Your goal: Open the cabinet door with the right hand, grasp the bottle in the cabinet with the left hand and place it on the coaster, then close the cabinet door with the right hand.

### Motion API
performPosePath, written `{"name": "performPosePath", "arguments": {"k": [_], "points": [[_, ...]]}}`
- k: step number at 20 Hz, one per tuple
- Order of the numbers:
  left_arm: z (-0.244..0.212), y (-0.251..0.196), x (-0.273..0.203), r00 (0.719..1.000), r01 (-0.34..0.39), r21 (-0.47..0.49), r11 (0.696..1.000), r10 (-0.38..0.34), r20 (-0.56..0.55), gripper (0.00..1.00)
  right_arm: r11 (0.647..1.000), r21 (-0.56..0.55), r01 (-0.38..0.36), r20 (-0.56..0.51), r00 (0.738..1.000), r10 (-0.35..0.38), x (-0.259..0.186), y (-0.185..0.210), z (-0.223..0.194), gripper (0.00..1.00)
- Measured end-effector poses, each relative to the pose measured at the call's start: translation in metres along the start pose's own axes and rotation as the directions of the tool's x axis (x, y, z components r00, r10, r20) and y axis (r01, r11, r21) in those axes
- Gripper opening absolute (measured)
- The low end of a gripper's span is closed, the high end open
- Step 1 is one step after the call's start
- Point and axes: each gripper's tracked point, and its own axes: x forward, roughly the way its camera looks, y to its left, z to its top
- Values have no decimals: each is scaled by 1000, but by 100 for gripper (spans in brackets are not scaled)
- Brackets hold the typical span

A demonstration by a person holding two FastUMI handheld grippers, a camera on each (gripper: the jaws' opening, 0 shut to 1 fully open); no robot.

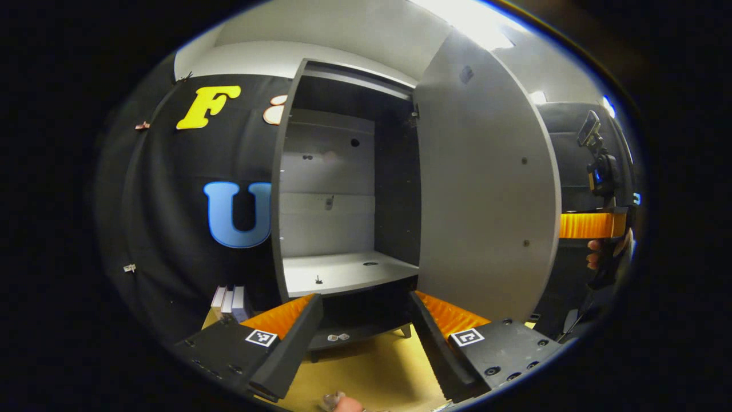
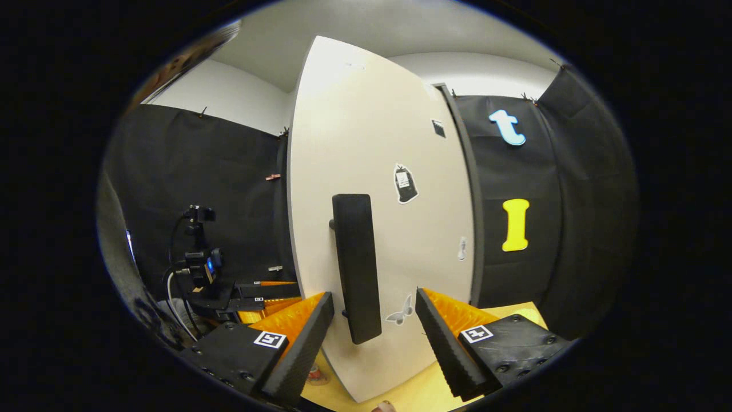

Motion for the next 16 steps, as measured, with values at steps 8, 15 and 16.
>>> {"name": "performPosePath", "arguments": {"k": [8, 15, 16], "points": [[10, 59, -29, 989, -146, 21, 989, 146, 17, 94, 989, -136, -57, 27, 998, 61, 89, 44, -22, 96], [24, 63, -17, 985, -168, -46, 985, 169, 32, 94, 987, -103, 122, 76, 990, -115, 72, -10, -9, 96], [22, 66, -17, 982, -186, -36, 982, 187, 24, 94, 981, -104, 163, 93, 984, -153, 71, -22, -6, 97]]}}
